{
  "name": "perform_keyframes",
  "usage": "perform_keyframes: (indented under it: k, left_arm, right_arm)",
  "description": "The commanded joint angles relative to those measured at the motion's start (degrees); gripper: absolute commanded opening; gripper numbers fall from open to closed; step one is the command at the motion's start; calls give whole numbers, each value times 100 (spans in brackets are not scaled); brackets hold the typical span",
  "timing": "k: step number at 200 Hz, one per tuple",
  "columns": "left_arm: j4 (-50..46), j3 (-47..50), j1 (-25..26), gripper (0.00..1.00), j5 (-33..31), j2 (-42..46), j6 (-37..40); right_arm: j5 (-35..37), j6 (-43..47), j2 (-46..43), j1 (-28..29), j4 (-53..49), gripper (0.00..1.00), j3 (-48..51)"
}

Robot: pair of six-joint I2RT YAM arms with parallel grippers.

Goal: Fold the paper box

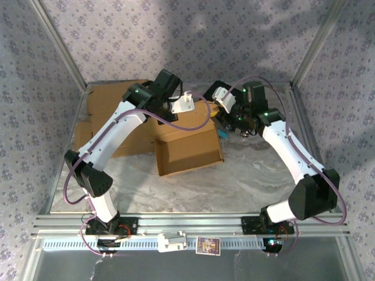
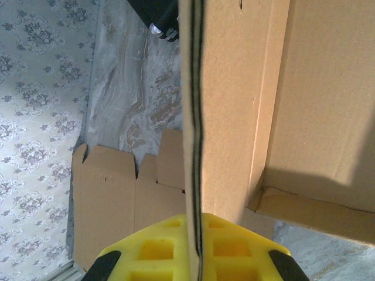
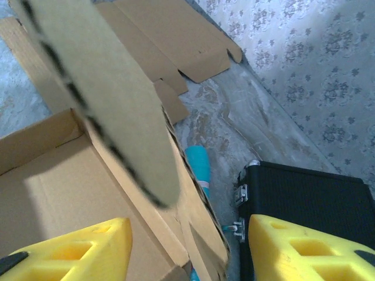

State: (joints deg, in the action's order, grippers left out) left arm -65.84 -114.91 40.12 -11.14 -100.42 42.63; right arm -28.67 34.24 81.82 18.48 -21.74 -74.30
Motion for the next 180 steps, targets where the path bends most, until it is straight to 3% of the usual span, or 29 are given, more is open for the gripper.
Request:
perform_keyframes:
  k: [1, 79, 120, 134, 137, 138, 139, 141, 167, 180]
  left_arm:
    - [10, -11, 72, 0, 80, 23, 52]
    - [92, 20, 136, 1, -47, 5, -95]
    - [966, 476, 124, 35, -308, 292, -902]
    - [1484, 775, 98, 63, -277, 582, -1417]
    - [1572, 816, 78, 79, -243, 662, -1518]
    - [1604, 866, 77, 79, -233, 685, -1555]
    - [1633, 866, 67, 92, -219, 714, -1595]
    - [1695, 918, 58, 98, -202, 767, -1663]
    - [2445, 1766, -211, 100, -51, 1549, -2515]
    - [2663, 2212, -573, 100, 334, 1978, -3054]
  right_arm:
    - [52, 22, 57, 94, -106, 51, -209]
    - [142, 77, 12, 165, -213, 14, -147]
    - [31, 141, -145, 52, -307, 0, 80]
    - [-66, 141, -201, -29, -302, 0, 162]
    - [-98, 144, -214, -42, -322, 0, 174]
    - [-110, 144, -221, -48, -327, 0, 177]
    - [-111, 149, -224, -61, -329, 0, 182]
    - [-128, 157, -227, -67, -342, 0, 189]
    - [-232, 196, -311, -192, -390, 0, 300]
    - [-269, 158, -344, -254, -379, 0, 375]
